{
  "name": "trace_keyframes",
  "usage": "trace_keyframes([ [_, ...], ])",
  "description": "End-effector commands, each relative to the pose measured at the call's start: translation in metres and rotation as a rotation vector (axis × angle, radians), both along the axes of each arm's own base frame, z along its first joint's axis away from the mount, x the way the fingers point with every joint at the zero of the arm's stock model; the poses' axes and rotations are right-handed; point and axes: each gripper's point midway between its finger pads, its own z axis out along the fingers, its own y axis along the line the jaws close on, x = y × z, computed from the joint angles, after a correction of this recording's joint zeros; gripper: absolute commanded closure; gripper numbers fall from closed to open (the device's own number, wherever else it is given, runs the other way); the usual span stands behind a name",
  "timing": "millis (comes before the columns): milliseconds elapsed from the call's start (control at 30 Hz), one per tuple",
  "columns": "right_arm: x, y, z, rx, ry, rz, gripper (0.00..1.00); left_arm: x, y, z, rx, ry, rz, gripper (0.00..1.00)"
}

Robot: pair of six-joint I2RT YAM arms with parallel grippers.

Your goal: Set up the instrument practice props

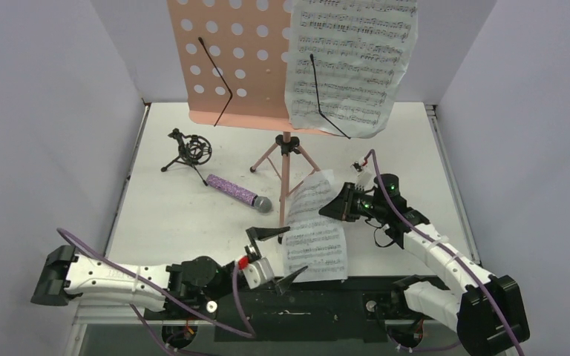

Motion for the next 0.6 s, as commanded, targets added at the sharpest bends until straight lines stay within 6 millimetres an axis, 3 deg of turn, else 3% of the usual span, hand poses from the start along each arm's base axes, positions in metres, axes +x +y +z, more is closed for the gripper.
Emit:
trace_keyframes([
  [0, 0.006, -0.003, 0.024, -0.027, -0.184, 0.052, 0.95, -0.019, -0.003, 0.025, -0.207, 0.211, -0.222, 0.04],
  [300, -0.013, 0.009, 0.07, 0.085, -0.368, 0.181, 0.95, 0.033, 0.007, 0.016, -0.304, 0.49, -0.065, 0.04],
  [567, -0.017, 0.007, 0.087, 0.061, -0.446, 0.204, 0.95, 0.053, 0.011, -0.002, -0.293, 0.596, -0.053, 0.04],
])
